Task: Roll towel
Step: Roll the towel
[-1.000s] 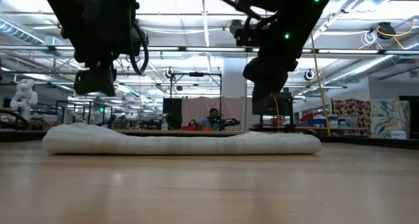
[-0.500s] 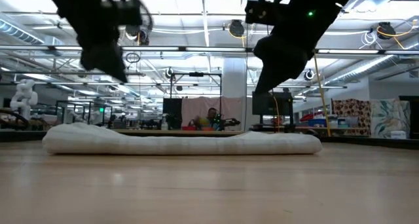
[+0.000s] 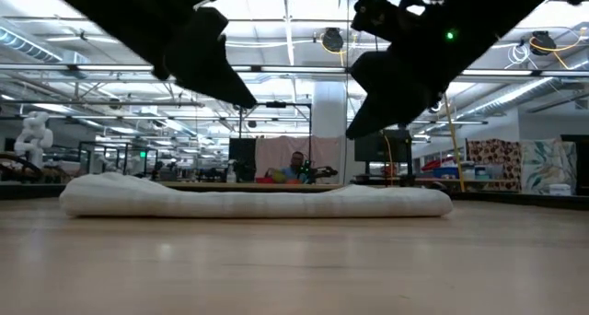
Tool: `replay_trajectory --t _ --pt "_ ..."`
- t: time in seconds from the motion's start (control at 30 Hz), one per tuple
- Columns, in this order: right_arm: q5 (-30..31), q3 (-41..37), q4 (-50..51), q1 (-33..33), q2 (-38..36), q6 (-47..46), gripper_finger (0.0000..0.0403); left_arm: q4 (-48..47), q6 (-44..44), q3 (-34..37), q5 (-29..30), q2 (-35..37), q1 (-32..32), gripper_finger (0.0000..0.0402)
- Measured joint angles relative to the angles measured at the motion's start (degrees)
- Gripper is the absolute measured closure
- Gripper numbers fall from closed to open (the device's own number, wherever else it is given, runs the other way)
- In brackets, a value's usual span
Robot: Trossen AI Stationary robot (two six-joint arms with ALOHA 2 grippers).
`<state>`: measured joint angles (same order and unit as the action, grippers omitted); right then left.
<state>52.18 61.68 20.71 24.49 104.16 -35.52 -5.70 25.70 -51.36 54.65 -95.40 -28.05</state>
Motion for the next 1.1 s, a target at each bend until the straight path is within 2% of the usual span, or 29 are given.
replay_trajectory --t 0.13,0.3,0.37,0.47,0.57,0.7,0.87,1.03,1.1 --pt "0.20 -1.26 -8.46 -0.53 -0.01 6.56 0.0394 21.52 -6.67 6.95 -0.60 -2.16 -0.64 0.0280" --pt "-0.09 -1.73 -15.45 -2.40 0.00 15.46 0.0395 37.46 -11.26 16.29 -0.43 -3.12 0.38 0.0281" --pt "-2.49 -3.70 -27.58 -3.74 0.00 18.86 0.0400 41.08 -10.88 20.19 -0.35 -3.17 1.03 0.0281" --pt "-12.14 -8.27 -50.00 -6.12 1.10 25.15 0.0401 44.99 -8.36 25.26 -0.57 -3.15 1.70 0.0281" --pt "-13.22 -12.41 -61.43 -8.42 2.90 26.75 0.0401 45.52 -4.38 28.74 -1.76 -3.15 3.04 0.0281" --pt "-13.69 -16.11 -64.11 -13.15 4.86 22.00 0.0402 45.76 -2.23 30.73 -3.89 -3.15 4.34 0.0282" --pt "-20.82 -18.47 -65.59 -16.63 10.31 16.87 0.0402 47.21 -4.70 30.80 -4.29 -2.20 4.17 0.0282" --pt "-20.08 -18.35 -64.04 -16.66 14.15 13.73 0.0402 48.66 -3.44 30.63 -11.85 1.32 1.41 0.0282" --pt "-20.11 -18.11 -62.53 -16.57 14.74 10.78 0.0402 45.85 -1.92 30.73 -12.48 2.29 0.36 0.0282"
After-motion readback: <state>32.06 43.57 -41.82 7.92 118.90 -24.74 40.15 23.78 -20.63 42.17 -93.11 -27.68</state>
